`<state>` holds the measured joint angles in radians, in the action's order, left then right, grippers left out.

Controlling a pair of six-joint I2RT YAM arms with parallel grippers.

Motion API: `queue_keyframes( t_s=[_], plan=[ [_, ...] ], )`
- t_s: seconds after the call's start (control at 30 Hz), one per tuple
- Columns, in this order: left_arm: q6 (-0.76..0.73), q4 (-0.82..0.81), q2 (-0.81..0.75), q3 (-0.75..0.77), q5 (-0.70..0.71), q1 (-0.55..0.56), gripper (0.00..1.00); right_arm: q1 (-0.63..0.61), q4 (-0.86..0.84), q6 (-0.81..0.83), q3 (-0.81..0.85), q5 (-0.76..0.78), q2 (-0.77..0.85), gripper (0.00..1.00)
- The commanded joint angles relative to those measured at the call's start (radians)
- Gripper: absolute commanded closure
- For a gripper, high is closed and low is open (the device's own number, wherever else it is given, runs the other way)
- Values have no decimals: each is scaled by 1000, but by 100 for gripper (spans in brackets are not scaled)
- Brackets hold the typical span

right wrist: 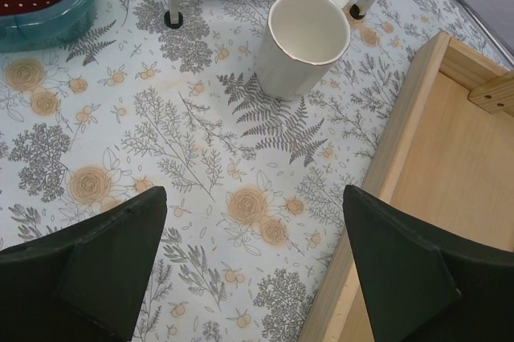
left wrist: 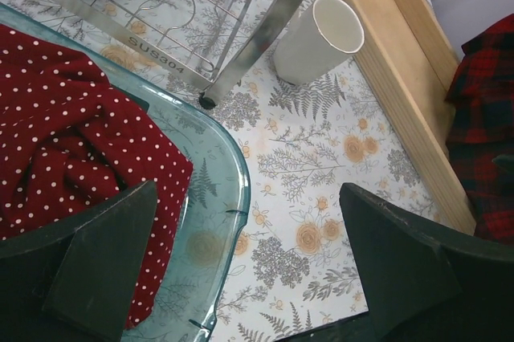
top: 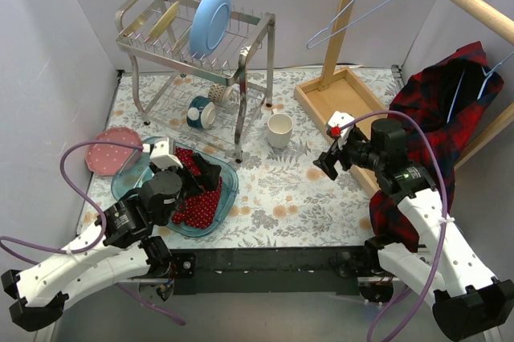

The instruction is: Place the skirt on the hanger

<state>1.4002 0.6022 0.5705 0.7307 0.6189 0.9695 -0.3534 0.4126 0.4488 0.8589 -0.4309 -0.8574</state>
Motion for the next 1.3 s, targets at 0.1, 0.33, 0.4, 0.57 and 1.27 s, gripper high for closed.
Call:
queue_keyframes(
  t_s=[0.1,0.33,0.4,0.57,1.27],
  plan=[
    [137,145,17,65,103,-3,2,7,-95,1,-27,4,26,2],
    [198,194,48,76,149,-5,2,8,-103,11,-49,-12,43,1],
    [218,208,66,78,162,-5,2,8,-103,13,-52,-14,46,1],
    [267,254,129,90,199,-5,2,8,-104,13,-58,-25,55,1],
    [309,7,486,-56,67,-224,17,13,-98,8,-70,-39,72,1]
  ],
)
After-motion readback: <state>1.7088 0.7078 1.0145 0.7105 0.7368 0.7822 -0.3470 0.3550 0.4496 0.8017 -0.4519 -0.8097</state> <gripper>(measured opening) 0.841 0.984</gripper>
